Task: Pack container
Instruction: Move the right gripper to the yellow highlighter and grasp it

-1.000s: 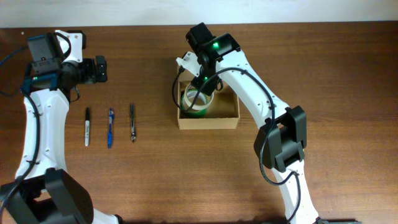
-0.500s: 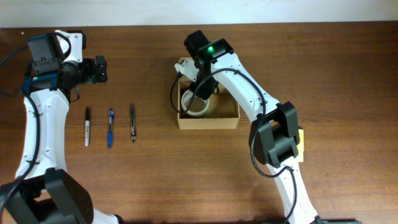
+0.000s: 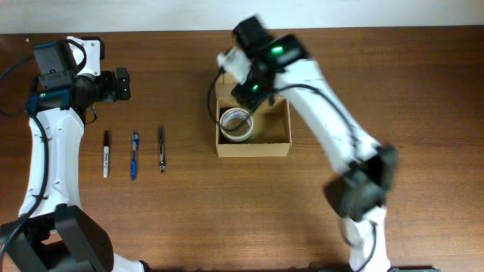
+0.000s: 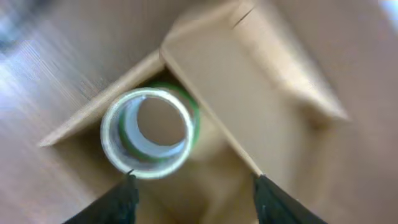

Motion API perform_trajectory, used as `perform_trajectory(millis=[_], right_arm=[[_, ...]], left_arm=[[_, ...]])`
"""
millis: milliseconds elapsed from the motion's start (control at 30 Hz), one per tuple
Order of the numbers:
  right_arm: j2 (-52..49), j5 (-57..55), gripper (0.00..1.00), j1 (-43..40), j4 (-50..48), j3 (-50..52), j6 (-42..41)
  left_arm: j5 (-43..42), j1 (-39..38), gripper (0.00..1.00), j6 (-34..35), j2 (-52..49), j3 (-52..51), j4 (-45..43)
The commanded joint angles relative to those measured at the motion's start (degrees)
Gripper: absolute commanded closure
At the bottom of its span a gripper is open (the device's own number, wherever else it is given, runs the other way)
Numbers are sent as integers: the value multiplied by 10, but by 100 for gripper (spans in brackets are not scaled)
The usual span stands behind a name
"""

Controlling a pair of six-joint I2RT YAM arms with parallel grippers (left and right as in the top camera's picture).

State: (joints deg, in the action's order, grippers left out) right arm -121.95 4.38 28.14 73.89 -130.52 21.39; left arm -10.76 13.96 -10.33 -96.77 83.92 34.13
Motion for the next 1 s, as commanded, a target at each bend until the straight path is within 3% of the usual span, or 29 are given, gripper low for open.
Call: perform_trajectory(millis=[0, 133, 400, 567, 767, 967], right_arm=[[126, -5, 39, -52, 1, -5, -36], [230, -5, 36, -141, -20, 54, -77], [382, -1, 32, -353, -33, 365, -186], [379, -1, 29, -410, -31, 498, -204], [350, -16, 25, -444, -137, 640, -157], [285, -21, 28, -435, -191, 695, -141]], left_arm=[[-8, 2, 1, -9, -6, 13, 1], [-8, 2, 1, -9, -6, 13, 1], [-8, 2, 1, -9, -6, 13, 1], [-8, 2, 1, -9, -6, 13, 1], [-8, 2, 1, -9, -6, 13, 1], [-8, 2, 1, -9, -6, 13, 1]])
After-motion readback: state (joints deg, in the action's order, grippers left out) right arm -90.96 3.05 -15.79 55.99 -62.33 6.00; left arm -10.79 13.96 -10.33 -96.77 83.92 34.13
